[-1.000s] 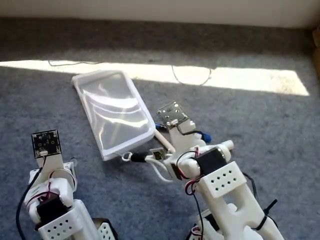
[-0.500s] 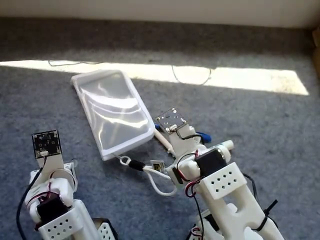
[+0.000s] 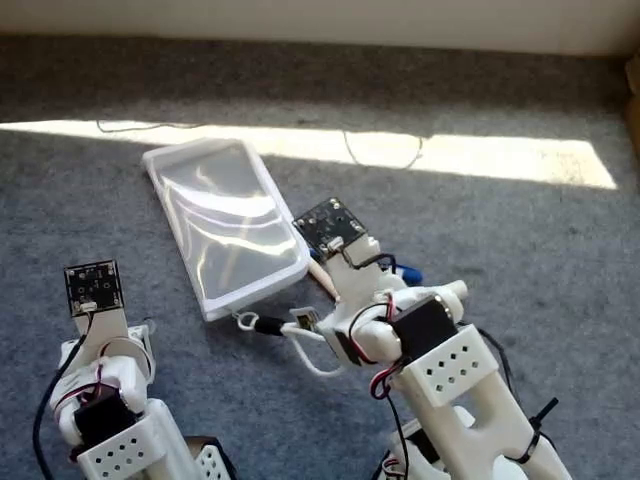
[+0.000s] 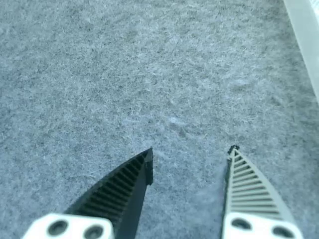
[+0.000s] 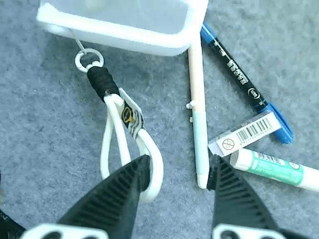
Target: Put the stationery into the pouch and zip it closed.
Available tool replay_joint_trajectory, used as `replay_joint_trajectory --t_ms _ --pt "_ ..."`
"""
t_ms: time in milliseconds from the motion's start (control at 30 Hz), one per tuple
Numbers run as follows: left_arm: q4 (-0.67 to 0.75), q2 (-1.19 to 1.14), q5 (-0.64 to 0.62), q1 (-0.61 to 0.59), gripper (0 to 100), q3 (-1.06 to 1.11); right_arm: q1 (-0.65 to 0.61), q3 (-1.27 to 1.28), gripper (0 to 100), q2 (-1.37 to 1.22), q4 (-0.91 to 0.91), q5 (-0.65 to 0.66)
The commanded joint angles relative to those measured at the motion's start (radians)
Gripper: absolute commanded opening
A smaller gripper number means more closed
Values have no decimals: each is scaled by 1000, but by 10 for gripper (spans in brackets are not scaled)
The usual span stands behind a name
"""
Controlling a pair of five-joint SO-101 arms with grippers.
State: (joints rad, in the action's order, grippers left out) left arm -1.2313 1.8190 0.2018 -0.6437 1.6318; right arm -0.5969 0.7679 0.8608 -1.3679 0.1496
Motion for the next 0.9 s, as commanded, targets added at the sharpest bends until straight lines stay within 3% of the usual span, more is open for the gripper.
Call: replay_joint_trajectory --t_ms 0,167,300,533,867 --pt "18 5 9 -4 235 -10 -16 -96 228 21 -101 12" --pt "18 5 9 -4 236 -7 -21 -108 347 21 -202 23" --pt "18 5 9 -4 236 -7 -21 -108 345 21 -254 97" --pt "18 5 9 -4 236 -7 -22 -114 292 21 -309 103" --pt "18 5 9 -4 236 -7 -156 65 289 19 8 35"
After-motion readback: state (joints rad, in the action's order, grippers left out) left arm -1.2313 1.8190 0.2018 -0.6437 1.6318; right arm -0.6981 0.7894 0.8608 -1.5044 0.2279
